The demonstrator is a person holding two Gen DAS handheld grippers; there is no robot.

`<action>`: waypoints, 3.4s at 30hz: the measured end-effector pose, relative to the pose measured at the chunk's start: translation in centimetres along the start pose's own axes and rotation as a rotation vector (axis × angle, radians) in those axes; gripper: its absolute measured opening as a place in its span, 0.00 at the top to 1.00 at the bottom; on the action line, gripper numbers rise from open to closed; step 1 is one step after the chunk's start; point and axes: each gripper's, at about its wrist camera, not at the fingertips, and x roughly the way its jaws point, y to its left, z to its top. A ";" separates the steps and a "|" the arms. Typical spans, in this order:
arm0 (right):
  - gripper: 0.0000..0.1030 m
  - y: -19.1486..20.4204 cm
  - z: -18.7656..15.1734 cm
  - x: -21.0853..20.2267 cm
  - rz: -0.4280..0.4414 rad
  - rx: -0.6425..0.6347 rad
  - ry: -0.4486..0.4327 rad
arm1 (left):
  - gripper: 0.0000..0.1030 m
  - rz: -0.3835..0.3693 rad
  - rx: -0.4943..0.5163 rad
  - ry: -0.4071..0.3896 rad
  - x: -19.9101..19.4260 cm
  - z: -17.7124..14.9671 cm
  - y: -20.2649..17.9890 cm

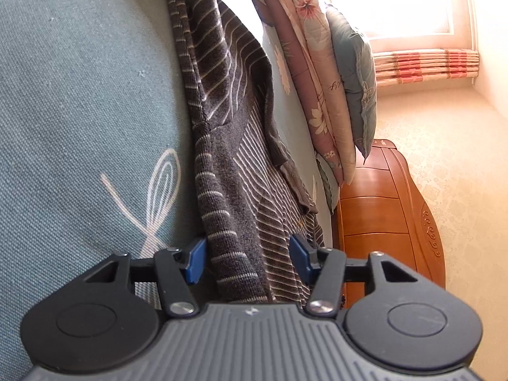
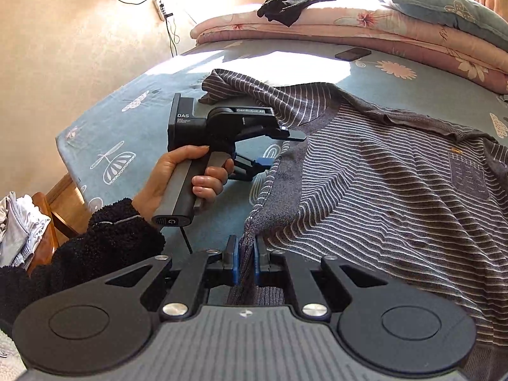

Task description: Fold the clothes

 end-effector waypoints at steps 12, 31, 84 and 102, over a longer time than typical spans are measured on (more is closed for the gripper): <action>0.89 0.4 -0.7 1.0 0.025 -0.009 0.027 | 0.62 0.053 0.029 0.026 -0.4 0.3 -0.5; 0.89 -0.8 0.3 -0.5 0.058 0.047 0.016 | 0.98 -0.202 -0.054 -0.133 -2.0 1.3 -1.4; 0.67 -4.8 -5.0 3.5 -0.115 0.137 0.068 | 0.65 0.389 0.500 -0.290 -9.3 -0.5 -7.0; 0.39 -17.9 -14.4 -1.9 -0.293 0.340 -0.360 | 0.46 0.447 1.191 0.039 -5.8 -22.6 -14.3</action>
